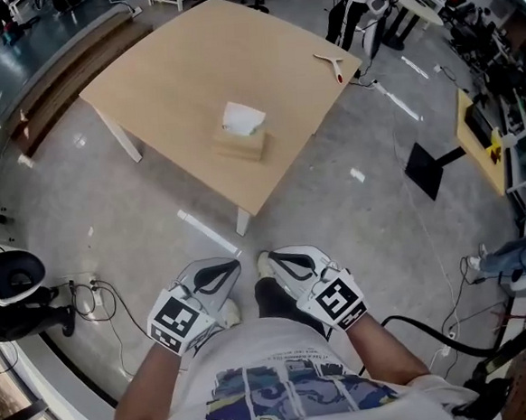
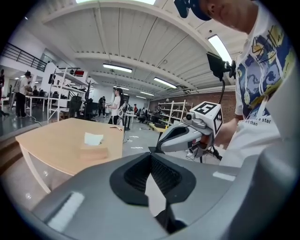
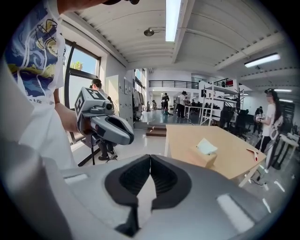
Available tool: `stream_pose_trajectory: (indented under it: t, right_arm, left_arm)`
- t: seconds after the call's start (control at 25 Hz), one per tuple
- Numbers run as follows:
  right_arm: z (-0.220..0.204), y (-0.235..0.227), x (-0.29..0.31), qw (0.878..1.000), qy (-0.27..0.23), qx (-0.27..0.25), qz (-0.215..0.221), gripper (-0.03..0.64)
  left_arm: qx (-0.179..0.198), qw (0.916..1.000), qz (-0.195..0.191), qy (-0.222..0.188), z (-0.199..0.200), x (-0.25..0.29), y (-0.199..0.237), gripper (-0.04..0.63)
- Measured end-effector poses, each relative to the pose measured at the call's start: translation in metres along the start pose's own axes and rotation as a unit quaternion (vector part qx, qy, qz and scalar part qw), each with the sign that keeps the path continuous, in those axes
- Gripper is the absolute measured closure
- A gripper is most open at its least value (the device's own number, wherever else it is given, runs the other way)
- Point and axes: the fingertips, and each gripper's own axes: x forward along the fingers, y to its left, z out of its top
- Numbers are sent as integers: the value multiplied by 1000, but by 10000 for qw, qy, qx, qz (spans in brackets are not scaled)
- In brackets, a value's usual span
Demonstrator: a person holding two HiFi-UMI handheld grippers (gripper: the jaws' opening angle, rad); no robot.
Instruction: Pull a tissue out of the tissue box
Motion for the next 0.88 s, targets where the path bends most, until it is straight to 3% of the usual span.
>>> stream_pose_trajectory:
  t: [0.48,0.88]
  right_arm:
    - [1,-129,32,9975,-74,-243,664,611]
    - [-13,-184,79,9949,190,-42,989,572]
  left_arm:
    - [-91,9980,632,3,62,99,72,592]
    - [-438,9954,848,115,63,127,129,594]
